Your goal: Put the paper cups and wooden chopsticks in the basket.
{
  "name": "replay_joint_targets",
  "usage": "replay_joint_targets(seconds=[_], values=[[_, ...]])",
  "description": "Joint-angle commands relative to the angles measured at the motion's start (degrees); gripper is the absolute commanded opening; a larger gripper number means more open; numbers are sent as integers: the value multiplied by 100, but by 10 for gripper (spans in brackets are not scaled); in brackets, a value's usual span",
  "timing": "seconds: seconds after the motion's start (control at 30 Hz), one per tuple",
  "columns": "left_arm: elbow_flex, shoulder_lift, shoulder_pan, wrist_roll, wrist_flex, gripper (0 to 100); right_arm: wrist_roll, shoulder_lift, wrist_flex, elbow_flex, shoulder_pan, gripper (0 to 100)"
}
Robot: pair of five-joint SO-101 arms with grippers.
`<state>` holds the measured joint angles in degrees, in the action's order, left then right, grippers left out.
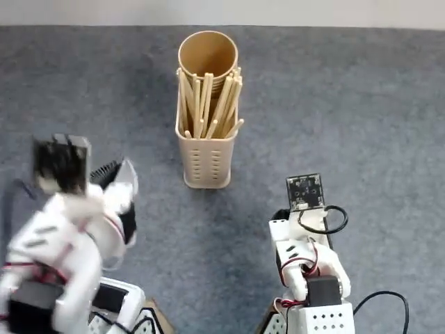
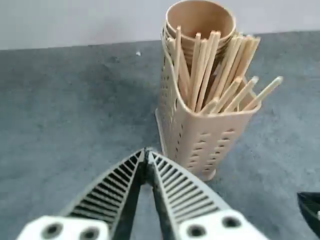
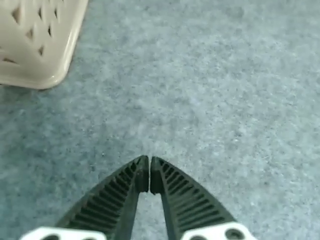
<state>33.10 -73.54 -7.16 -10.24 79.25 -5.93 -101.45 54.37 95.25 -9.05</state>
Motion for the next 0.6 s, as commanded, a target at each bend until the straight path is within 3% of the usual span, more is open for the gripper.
replay_joint_targets(seconds=[0.0,0.07,0.13,0.3,0.43,0.57], values=[[4576,-2888,101,53,-2532,10,-44,-57,-22,400,-31,30],[5596,-3327,84,53,-3218,9,-44,-57,-22,532,-31,30],[6202,-2897,101,53,-3745,9,-44,-48,13,690,-22,30],[6448,-2334,92,18,-4237,7,-44,-13,22,743,-22,30],[6457,-2229,92,26,-3701,8,-44,-4,22,743,-22,30],[6457,-2220,92,26,-2145,7,-44,-4,22,743,-22,30]])
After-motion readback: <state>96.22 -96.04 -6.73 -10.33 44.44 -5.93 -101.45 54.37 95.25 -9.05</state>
